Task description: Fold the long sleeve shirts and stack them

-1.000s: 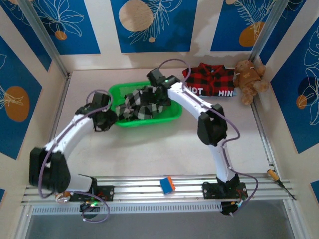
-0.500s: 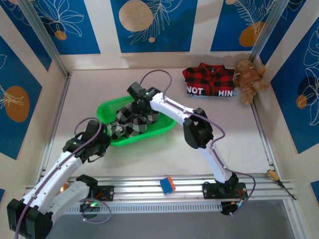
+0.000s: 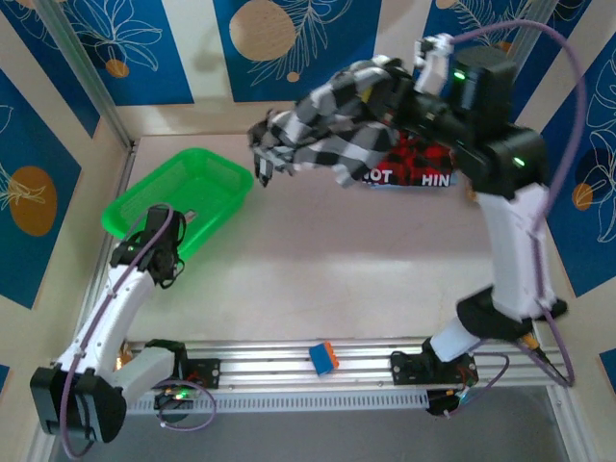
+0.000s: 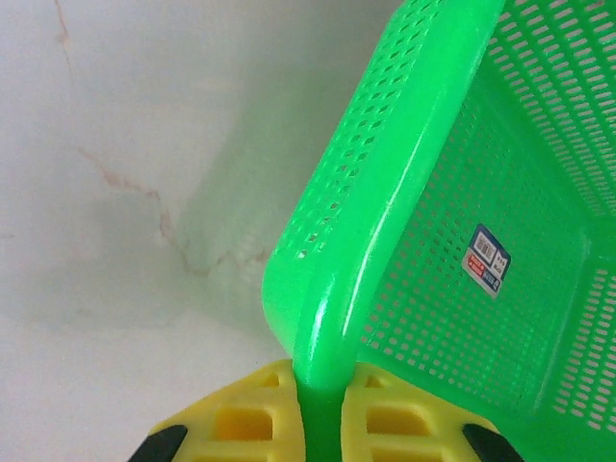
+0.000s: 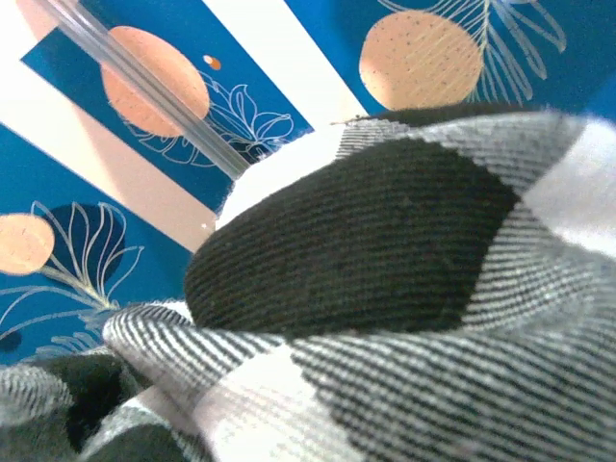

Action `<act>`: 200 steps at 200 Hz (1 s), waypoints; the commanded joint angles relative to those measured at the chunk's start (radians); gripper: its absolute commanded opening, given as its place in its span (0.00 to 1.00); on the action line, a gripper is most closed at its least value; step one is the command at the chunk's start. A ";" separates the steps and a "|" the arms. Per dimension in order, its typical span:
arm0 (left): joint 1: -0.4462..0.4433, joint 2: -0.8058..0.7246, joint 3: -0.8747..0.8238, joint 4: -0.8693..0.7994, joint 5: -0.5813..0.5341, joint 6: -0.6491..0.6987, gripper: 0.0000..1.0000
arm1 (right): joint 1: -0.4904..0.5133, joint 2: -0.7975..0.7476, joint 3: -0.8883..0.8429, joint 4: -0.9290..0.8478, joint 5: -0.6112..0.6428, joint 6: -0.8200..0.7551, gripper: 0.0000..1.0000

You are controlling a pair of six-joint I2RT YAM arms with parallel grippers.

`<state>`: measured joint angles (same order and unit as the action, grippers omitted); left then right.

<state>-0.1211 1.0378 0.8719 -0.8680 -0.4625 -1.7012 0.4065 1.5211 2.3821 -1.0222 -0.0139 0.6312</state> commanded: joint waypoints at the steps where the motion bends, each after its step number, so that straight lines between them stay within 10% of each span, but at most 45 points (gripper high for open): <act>1: 0.040 0.084 0.092 -0.129 -0.097 -0.374 0.00 | -0.067 -0.031 -0.169 -0.180 -0.086 -0.085 0.00; 89: 0.101 0.343 0.234 -0.050 -0.159 -0.461 0.00 | -0.081 -0.196 -0.863 -0.073 -0.258 -0.122 0.00; 151: 0.142 0.505 0.332 0.028 -0.170 -0.436 0.00 | 0.022 0.010 -0.823 0.004 -0.264 -0.159 0.00; 200: 0.172 0.488 0.251 0.263 -0.137 -0.274 0.51 | 0.060 0.324 -0.507 -0.047 -0.213 -0.141 0.07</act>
<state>0.0216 1.5459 1.1656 -0.7219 -0.6140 -1.8805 0.4526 1.7473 1.7248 -1.0519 -0.2283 0.4988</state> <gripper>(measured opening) 0.455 0.122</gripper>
